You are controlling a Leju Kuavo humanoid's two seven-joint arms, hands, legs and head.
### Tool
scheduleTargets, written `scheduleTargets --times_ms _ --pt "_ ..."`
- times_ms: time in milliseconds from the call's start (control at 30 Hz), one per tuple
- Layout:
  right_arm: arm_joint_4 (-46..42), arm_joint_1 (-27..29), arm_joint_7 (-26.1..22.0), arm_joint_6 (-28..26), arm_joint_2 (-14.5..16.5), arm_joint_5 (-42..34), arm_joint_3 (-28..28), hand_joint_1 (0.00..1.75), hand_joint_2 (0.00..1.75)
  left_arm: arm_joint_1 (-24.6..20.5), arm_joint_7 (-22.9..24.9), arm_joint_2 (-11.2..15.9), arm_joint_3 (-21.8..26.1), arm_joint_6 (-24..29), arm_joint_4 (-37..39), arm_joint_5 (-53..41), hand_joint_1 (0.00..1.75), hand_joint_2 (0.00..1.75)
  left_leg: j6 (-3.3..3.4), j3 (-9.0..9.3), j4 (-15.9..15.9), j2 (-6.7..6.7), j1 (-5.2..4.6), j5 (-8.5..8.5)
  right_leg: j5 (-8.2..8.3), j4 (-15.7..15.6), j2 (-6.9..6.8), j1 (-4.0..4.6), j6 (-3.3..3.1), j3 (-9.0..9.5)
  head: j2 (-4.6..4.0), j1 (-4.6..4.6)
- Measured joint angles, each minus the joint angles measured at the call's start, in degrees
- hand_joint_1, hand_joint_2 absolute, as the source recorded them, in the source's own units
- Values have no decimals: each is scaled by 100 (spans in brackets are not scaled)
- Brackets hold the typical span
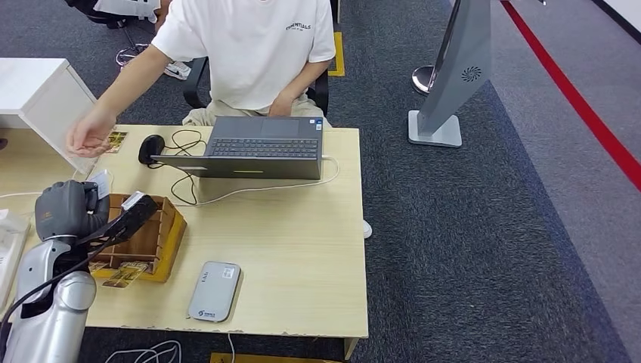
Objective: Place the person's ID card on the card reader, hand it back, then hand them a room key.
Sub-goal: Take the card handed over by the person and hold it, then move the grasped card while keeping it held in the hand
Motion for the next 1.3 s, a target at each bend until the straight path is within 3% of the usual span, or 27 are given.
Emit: scheduleTargets --times_ms 200,533,700,1067,1300 --pt "0 -4 4 -5 0 0 -17 0 175 226 -231 -317 -380 219 -484 -209 175 175 1 -1 1 -9 -1 0 0 0 -10 -1 0 0 0 -1" --pt "4 -24 89 -108 22 35 -73 0 175 606 36 -933 -2261 68 -935 -1185 175 175 8 -4 3 -17 -7 -4 0 -2 -14 -7 3 1 1 0" --pt "7 -34 150 -149 43 50 -109 0 175 763 357 -1063 -2873 -54 -901 -1431 175 175 9 -4 3 -17 -6 -5 0 -2 -14 -6 3 -1 0 -1" --pt "7 -33 218 -191 51 -11 -213 0 175 1366 941 -1079 -3291 -128 -834 -2158 175 175 9 -7 2 -17 -5 -6 -5 -2 -15 -5 9 -1 1 -2" --pt "7 -31 258 -250 74 -76 -322 0 175 1861 1238 -914 -3422 38 -1175 -2574 175 175 13 -9 2 -17 -5 -8 -10 -2 -16 -5 15 -1 0 -1"
